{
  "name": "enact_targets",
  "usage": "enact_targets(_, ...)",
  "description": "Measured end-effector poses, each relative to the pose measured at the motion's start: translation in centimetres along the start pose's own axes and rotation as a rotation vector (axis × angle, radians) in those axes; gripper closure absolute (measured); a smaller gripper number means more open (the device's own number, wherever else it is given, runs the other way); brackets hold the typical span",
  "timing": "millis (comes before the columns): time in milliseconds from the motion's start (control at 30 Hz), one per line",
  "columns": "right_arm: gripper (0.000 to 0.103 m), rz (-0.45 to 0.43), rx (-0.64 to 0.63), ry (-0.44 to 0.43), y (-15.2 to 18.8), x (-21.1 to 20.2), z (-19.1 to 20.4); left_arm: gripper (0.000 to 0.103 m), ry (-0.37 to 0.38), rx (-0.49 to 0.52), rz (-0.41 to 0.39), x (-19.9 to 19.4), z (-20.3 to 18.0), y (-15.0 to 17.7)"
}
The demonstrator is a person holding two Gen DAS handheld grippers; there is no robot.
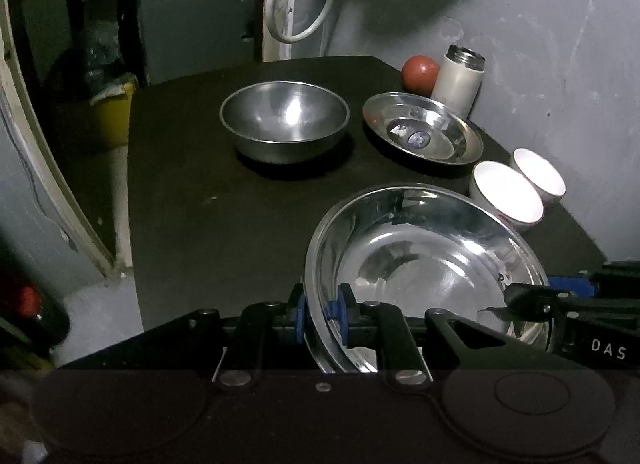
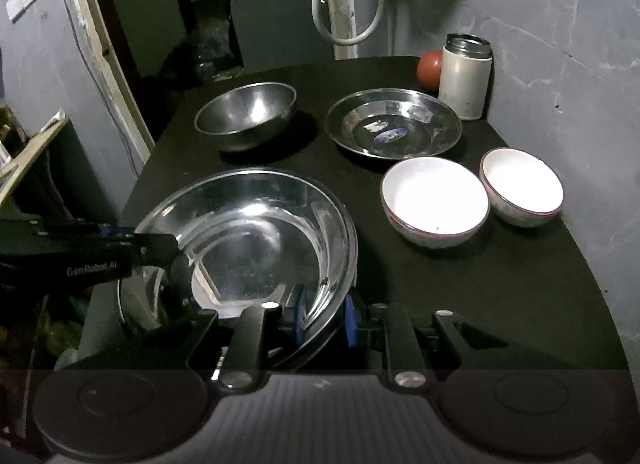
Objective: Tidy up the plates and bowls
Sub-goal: 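Lift the large steel basin with both grippers and lower it onto the table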
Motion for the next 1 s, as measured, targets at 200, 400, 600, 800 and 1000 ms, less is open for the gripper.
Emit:
enact_targets(200,0.080,0.011,-0.020,0.016,0.1,0.4,0.2,0.083,-0.053,0.076,-0.023,-0.2,-0.8,0.2)
enact_targets(400,0.080,0.019,-0.045,0.034,0.0,0.7,0.6,0.082,-0.089,0.106,-0.026,-0.3,-1.4,0.2)
enact_targets(600,0.079,0.039,-0.056,0.037,0.0,1.3,0.9,0.081,-0.122,0.129,-0.012,0.2,-1.5,0.6)
enact_targets(800,0.079,0.043,-0.062,0.040,-0.1,1.8,1.1,0.081,-0.122,0.135,-0.030,0.4,-1.3,0.5)
enact_targets(1000,0.078,0.042,-0.057,0.039,-0.1,1.9,1.2,0.078,-0.109,0.131,-0.044,0.5,-0.9,0.3)
Point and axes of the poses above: each gripper's, at about its wrist camera, not at the fingertips, and x roughly the way its jaws point, z to its left, y to its underside, the point moved 4 cm from there along x, roughly the way its jaws point, and after that the axes turned 12 degrees about -x, right-handed, at the moved point
